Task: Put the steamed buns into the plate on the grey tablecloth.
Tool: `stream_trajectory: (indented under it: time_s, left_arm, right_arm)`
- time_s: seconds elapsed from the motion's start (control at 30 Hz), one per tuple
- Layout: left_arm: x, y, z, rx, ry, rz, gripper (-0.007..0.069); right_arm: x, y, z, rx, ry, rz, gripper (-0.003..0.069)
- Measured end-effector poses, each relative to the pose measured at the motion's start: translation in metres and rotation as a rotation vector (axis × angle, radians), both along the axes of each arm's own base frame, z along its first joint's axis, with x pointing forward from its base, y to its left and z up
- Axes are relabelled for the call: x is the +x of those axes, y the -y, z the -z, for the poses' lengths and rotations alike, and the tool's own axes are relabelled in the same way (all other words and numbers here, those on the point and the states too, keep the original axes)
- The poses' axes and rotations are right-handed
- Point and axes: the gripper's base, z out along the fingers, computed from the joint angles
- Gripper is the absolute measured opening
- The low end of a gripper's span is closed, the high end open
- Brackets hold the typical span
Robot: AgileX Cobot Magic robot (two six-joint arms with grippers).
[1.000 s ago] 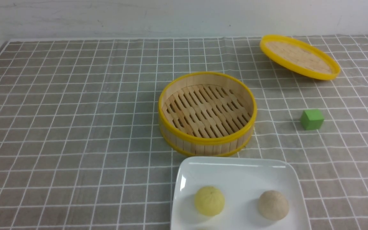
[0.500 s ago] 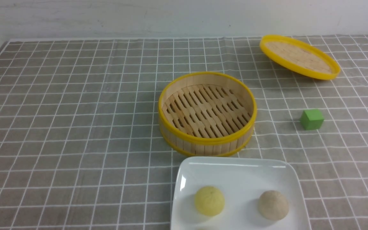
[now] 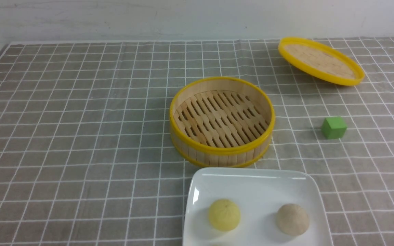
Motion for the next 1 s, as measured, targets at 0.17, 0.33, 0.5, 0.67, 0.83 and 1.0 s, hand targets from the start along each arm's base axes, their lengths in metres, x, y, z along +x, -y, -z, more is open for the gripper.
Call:
stream_trajectory:
  time_s: [0.17, 0.33, 0.5, 0.67, 0.83, 1.0]
  left_arm:
    - [0.0, 0.0, 0.0, 0.0, 0.0, 0.0, 0.0139]
    - [0.0, 0.0, 0.0, 0.0, 0.0, 0.0, 0.014]
    - [0.0, 0.0, 0.0, 0.0, 0.0, 0.0, 0.0141]
    - [0.0, 0.0, 0.0, 0.001, 0.0, 0.0, 0.0141]
    - [0.0, 0.0, 0.0, 0.001, 0.0, 0.0, 0.0141]
    - [0.0, 0.0, 0.0, 0.001, 0.0, 0.0, 0.0142]
  right_arm:
    - [0.0, 0.0, 0.0, 0.0, 0.0, 0.0, 0.0234]
    - [0.0, 0.0, 0.0, 0.0, 0.0, 0.0, 0.0235]
    - [0.0, 0.0, 0.0, 0.0, 0.0, 0.0, 0.0237]
    - [0.0, 0.0, 0.0, 0.0, 0.0, 0.0, 0.0237]
    - [0.0, 0.0, 0.0, 0.0, 0.0, 0.0, 0.0238]
    - [0.0, 0.0, 0.0, 0.0, 0.0, 0.0, 0.0238]
